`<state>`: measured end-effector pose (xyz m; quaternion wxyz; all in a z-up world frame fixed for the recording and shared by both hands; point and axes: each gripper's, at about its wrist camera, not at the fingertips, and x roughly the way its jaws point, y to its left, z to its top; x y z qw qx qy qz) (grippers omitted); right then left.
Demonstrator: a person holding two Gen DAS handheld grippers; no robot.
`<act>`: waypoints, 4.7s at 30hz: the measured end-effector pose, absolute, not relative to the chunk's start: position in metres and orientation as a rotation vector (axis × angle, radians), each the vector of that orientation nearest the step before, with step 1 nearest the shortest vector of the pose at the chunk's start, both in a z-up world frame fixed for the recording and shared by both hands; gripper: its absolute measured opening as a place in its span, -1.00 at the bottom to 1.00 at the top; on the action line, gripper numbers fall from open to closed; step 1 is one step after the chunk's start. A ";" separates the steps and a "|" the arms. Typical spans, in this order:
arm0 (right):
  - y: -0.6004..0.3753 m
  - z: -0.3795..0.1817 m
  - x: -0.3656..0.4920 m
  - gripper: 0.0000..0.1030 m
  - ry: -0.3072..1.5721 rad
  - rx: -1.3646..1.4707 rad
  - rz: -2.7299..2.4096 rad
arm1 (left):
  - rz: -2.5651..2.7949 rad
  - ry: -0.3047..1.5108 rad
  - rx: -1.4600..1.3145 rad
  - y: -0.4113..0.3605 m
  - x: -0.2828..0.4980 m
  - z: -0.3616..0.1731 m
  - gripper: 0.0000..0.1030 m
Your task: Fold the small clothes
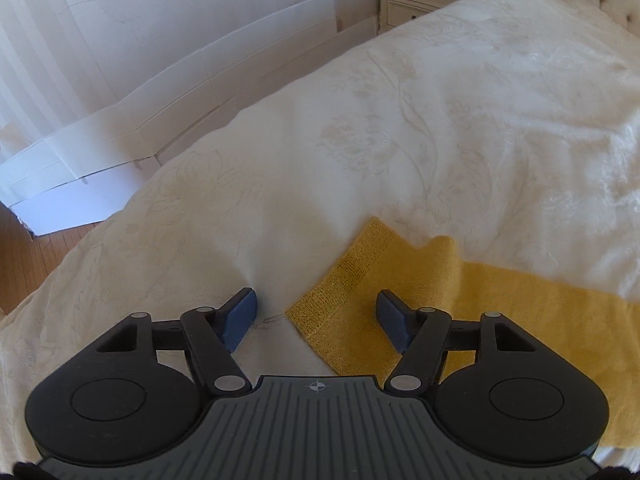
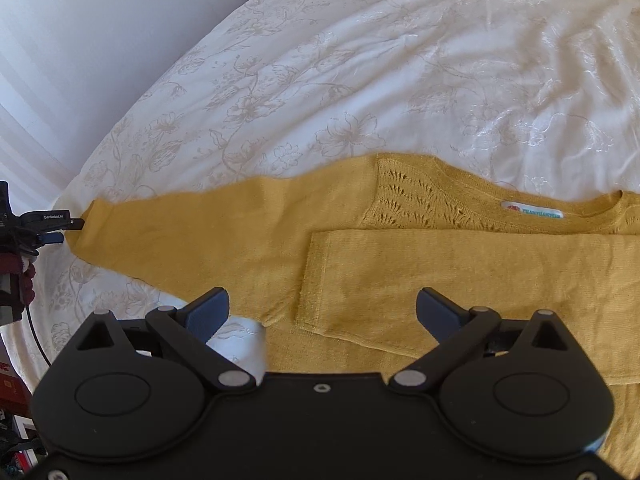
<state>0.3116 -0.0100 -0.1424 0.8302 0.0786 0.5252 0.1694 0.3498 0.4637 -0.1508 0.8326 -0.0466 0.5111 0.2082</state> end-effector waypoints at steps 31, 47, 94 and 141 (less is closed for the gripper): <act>-0.150 -0.156 0.237 0.95 1.150 0.341 0.235 | -0.187 0.711 -0.158 0.147 0.334 -0.013 -0.91; -0.252 -0.160 0.203 0.95 1.128 0.370 0.104 | -0.342 0.932 -0.200 -0.015 0.306 -0.106 -0.47; -0.268 -0.147 0.298 -0.79 1.106 0.206 0.175 | 0.021 1.167 -0.148 0.114 0.270 -0.214 -0.30; -0.295 -0.181 0.270 0.77 1.091 0.254 -0.043 | -0.025 1.143 -0.100 0.139 0.301 -0.192 0.74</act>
